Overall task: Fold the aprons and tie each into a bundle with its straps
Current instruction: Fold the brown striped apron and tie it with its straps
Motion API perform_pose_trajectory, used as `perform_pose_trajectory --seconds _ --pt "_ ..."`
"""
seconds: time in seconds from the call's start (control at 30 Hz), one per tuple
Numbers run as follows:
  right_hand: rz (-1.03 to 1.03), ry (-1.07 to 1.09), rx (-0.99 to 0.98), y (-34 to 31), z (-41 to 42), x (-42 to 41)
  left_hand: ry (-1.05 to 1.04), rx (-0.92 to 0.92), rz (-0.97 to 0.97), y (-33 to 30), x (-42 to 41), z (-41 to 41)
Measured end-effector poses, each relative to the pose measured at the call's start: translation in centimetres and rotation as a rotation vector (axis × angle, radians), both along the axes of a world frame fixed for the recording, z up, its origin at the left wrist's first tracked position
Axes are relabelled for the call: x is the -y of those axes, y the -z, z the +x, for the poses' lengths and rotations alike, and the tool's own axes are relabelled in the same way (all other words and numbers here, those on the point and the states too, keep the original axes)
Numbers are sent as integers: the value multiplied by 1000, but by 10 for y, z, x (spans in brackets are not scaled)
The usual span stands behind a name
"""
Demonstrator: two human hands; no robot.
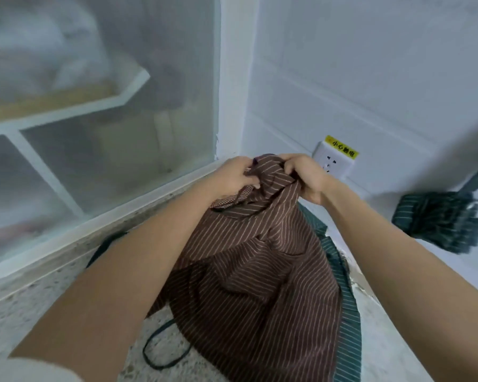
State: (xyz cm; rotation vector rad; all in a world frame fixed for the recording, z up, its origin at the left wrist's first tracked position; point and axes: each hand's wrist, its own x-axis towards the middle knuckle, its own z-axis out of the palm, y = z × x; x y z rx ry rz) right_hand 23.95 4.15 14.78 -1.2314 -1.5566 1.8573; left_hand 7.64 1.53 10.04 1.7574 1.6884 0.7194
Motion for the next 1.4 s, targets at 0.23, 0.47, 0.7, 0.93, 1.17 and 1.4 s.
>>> perform_pose_trajectory --seconds 0.23,0.47,0.7,0.93,1.17,1.4 --pt "253 -3 -101 -68 79 63 -45 251 84 -94 79 56" --pt "462 126 -220 -122 146 157 -79 105 286 -176 193 133" --pt "419 251 -333 -160 191 248 -226 -329 266 -217 304 167" --pt "405 170 -381 -197 177 324 -630 -231 459 -256 390 153" --pt "886 176 -228 -216 146 361 -655 -8 350 -283 473 118" --pt "936 -80 -121 -198 114 390 -742 -76 22 -293 560 52"
